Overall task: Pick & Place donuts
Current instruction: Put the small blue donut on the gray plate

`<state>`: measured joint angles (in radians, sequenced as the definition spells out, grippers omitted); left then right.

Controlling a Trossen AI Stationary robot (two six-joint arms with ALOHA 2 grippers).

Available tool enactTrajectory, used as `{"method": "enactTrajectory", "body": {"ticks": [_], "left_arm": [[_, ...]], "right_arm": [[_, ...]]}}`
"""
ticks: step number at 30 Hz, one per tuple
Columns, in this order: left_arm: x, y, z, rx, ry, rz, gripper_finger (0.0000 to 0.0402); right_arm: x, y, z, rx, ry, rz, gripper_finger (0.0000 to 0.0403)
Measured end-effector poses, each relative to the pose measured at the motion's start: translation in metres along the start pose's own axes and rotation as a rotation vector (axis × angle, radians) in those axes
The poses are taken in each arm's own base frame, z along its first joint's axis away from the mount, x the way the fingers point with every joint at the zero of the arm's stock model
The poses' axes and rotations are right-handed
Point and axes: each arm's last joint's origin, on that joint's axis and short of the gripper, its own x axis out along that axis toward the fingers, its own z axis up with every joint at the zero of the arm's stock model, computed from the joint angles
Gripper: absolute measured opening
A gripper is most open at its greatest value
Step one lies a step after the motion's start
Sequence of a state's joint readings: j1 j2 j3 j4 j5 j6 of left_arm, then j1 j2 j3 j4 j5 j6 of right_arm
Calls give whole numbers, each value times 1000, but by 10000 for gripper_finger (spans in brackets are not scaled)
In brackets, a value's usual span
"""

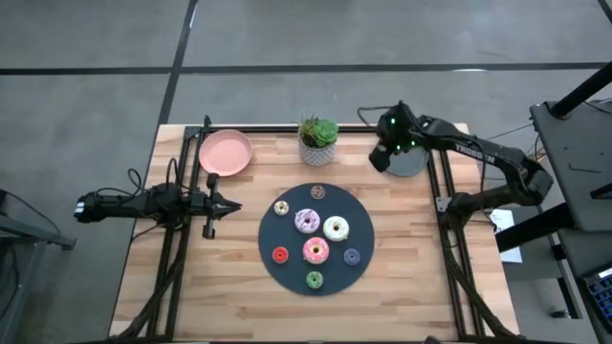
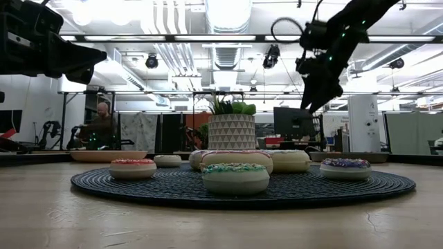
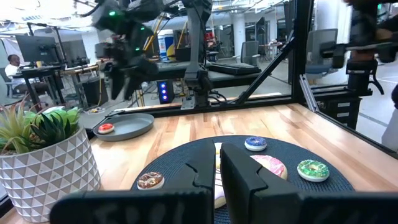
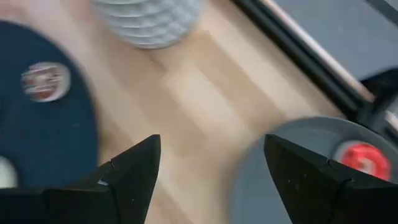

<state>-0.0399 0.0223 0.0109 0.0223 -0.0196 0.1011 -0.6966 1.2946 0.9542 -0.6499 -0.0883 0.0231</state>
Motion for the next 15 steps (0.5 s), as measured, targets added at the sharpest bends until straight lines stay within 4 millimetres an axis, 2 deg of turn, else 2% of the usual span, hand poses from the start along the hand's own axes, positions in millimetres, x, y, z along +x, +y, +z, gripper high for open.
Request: {"method": "enactTrajectory", "body": {"ticks": [15], "left_arm": [[0,0,0,0,0,0,0]], "right_arm": [[-31,107,-31,-244,-35,277,281]]}}
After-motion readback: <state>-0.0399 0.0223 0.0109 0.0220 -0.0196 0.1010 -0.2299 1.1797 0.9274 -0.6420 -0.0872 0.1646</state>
